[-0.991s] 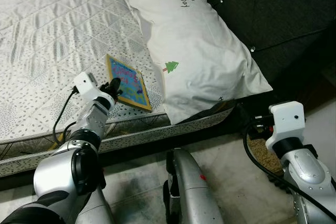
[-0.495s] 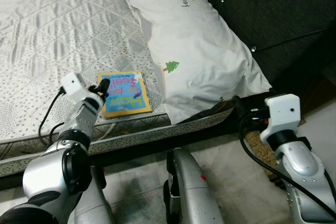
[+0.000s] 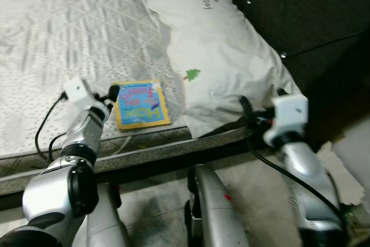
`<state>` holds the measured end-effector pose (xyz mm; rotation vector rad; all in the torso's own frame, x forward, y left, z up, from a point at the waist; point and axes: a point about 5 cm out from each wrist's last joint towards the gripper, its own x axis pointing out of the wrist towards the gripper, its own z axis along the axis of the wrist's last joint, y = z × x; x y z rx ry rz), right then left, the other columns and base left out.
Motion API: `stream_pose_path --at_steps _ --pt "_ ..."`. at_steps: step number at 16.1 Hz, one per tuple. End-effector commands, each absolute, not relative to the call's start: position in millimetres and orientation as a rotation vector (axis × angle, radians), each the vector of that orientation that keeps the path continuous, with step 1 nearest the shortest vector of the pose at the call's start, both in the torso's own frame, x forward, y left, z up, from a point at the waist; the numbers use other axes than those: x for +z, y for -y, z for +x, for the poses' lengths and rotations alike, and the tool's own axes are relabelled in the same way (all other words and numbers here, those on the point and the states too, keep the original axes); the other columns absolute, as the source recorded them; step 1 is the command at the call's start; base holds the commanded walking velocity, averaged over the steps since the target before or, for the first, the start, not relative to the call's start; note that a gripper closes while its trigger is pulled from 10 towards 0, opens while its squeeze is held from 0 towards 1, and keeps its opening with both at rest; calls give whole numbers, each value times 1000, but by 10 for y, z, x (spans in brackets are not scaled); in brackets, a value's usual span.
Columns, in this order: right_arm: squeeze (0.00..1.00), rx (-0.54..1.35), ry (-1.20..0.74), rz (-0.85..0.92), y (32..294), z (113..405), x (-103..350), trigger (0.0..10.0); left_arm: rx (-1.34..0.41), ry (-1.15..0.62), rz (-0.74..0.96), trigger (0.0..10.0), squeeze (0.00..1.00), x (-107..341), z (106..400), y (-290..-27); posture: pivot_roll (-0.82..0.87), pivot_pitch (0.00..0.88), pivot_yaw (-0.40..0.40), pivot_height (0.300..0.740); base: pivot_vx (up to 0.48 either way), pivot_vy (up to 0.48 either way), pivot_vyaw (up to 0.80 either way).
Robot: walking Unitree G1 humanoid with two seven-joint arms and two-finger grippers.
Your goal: Clean up the room
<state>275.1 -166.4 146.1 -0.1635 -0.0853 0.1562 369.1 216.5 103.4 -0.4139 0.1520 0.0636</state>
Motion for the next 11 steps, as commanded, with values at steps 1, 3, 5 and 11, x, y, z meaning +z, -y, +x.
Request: stream_pose_path --at_steps 1,3,5,11 --pt "0 160 86 -158 1629 2795 1426 10000 43 -106 -362 10000 1000 1077 3693 -2156 -99 72 -68 590 0 0 0" --pt "0 205 101 -109 1414 2949 1393 10000 52 -25 -300 10000 1000 1064 3615 -2156 -30 38 -41 590 0 0 0" --pt "0 236 107 -89 1308 3018 1370 10000 58 4 -277 10000 1000 1033 3549 -2148 -6 20 -28 590 0 0 0" --pt "0 276 130 -29 1091 3388 1340 10000 105 114 -108 10000 0 1114 3311 -1967 67 0 18 590 0 0 0"
